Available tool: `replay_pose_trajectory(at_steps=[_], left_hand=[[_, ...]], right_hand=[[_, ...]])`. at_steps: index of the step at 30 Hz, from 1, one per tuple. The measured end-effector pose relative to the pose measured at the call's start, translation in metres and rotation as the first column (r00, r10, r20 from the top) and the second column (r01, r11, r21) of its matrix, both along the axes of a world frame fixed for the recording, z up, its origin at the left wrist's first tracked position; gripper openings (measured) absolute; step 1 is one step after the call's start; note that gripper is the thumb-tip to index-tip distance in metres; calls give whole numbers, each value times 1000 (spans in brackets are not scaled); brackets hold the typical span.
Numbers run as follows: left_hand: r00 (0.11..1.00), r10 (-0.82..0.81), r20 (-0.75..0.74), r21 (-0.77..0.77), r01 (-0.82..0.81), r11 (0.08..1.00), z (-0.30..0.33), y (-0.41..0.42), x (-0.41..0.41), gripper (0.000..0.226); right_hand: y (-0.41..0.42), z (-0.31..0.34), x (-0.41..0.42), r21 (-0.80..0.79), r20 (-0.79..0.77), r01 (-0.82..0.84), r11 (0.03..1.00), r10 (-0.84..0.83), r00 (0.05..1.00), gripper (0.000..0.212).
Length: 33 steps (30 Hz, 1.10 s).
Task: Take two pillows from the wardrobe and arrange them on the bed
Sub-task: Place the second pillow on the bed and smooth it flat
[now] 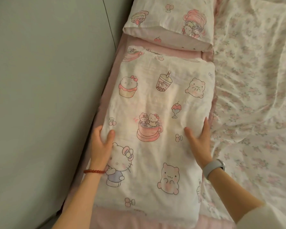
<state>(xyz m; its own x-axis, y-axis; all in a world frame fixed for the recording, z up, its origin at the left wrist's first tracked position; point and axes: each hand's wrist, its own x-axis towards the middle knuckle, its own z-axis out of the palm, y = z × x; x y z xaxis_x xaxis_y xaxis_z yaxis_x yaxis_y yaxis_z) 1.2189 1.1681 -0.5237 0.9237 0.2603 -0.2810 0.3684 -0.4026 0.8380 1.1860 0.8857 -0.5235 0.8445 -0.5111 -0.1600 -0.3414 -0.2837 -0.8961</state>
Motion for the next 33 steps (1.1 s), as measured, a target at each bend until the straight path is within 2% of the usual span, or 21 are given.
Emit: replay_pose_trajectory(at_steps=[2, 5, 8, 9, 11, 13, 15, 17, 19, 21, 25, 27, 30, 33], left_hand=[[999, 15, 47, 95, -19, 995, 5, 2, 2, 23], [986, 3, 164, 181, -33, 983, 13, 9, 10, 17], [965, 24, 259, 237, -87, 968, 17, 22, 14, 11], [965, 40, 260, 244, -106, 964, 16, 29, 14, 11], [989, 76, 127, 263, -108, 959, 7, 44, 14, 15], [989, 66, -129, 279, -27, 960, -5, 53, 13, 29], [955, -1, -297, 245, 77, 966, -15, 57, 13, 45], [945, -44, -323, 207, 116, 972, -21, 60, 16, 53], [947, -67, -314, 107, 106, 989, -23, 64, 20, 54], [957, -64, -282, 6, 68, 998, -22, 63, 20, 54], [988, -39, -148, 31, 44, 999, -15, 51, 11, 65], [993, -38, -112, 44, 43, 998, -17, 48, 7, 63], [976, -33, -214, 80, 51, 995, -22, 51, 9, 70], [899, -70, -432, 117, 133, 984, -31, 59, 13, 85]], right_hand=[[7, 2, -2, -49, 50, -18, 999, 21, 999, 57], [20, 11, -1, -121, 104, -37, 992, 50, 993, 48], [32, 11, 2, 19, 134, -8, 1000, 6, 991, 55], [37, 10, 2, -3, 145, 9, 1000, -8, 989, 56], [47, 7, 5, -61, 130, 3, 998, 5, 991, 57], [55, 0, 10, -36, -53, -64, 997, 62, 997, 59], [58, -7, 14, -12, -243, -65, 998, 60, 968, 60], [56, -9, 14, 10, -349, -41, 999, 42, 936, 61], [53, -11, 10, -1, -370, -68, 998, 62, 927, 62], [55, -11, 6, -29, -322, -88, 996, 74, 944, 60], [62, -11, 1, -112, -168, -48, 993, 29, 985, 55], [61, -13, -2, -153, -98, -34, 988, 19, 995, 53], [58, -18, -5, -154, -164, -63, 986, 38, 986, 51], [47, -26, 0, -30, -433, -144, 989, 117, 894, 57]])
